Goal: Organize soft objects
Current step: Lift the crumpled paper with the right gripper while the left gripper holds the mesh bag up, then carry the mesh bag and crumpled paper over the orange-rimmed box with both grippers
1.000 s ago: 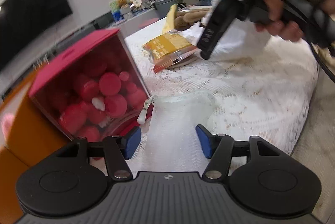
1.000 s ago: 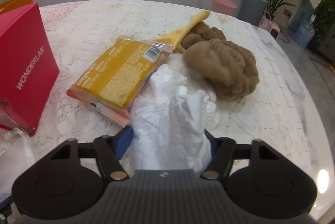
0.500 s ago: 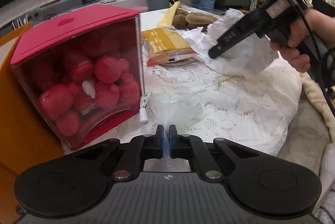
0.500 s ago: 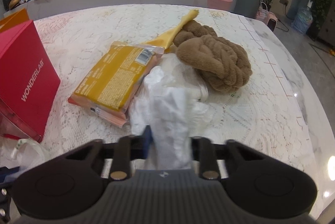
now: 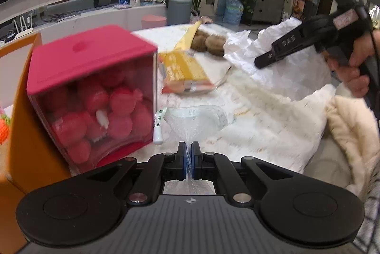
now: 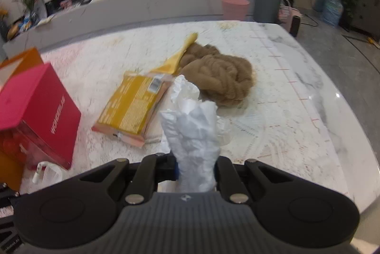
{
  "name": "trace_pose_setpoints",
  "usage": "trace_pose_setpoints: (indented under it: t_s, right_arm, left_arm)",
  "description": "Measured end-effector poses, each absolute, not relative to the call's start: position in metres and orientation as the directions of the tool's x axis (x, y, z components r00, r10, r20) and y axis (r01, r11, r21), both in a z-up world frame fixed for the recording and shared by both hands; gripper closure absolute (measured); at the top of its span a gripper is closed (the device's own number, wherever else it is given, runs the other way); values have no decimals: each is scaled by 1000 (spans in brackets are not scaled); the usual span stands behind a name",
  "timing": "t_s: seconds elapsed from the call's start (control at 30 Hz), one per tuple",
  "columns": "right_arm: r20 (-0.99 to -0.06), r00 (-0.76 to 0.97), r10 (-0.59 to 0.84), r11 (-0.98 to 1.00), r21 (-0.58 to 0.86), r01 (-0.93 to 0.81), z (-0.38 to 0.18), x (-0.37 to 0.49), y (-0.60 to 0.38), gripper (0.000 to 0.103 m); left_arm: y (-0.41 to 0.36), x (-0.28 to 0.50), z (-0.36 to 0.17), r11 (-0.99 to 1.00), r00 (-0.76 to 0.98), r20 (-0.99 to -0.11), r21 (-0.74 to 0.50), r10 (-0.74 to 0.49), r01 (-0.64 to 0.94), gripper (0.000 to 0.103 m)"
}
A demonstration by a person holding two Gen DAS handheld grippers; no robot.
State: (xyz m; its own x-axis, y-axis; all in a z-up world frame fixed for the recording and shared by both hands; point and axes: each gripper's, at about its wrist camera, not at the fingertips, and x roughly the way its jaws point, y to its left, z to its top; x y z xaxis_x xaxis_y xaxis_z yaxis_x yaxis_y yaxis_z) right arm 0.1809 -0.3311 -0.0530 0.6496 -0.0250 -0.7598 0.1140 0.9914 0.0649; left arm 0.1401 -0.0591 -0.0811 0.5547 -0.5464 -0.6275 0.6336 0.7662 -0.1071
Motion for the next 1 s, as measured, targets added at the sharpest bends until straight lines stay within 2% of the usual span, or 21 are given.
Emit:
trace_pose_setpoints:
  t_s: [0.27, 0.53, 0.7, 0.8, 0.9, 1.0]
  right_arm:
    - [-715, 698, -37, 994, 47, 101, -33, 173, -318, 94]
    - [-611, 791, -37, 995, 47, 84, 14, 166, -276, 94]
    - [-521, 853, -35, 998, 18, 52, 47, 159, -226, 94]
    - [-464, 885, -39, 999, -7, 40, 63, 157, -190, 94]
    - [-432, 902, 1, 1000, -15, -9, 76, 161, -155, 94]
    - [-407, 912, 44, 998, -24, -59, 84, 165, -121, 94]
  left_arm:
    - [-39, 131, -33, 767, 631, -487, -138, -603, 627, 100]
    - [7, 134, 23, 812, 749, -319, -165, -581, 560, 100]
    - [30, 136, 52, 887, 859, -222, -85, -462, 455, 100]
    - [46, 140, 62, 934, 903, -238, -75, -358, 350, 100]
    - [65, 143, 65, 966, 944, -203, -42, -260, 256, 100]
    - [88, 152, 63, 981, 954, -228, -83, -193, 178, 100]
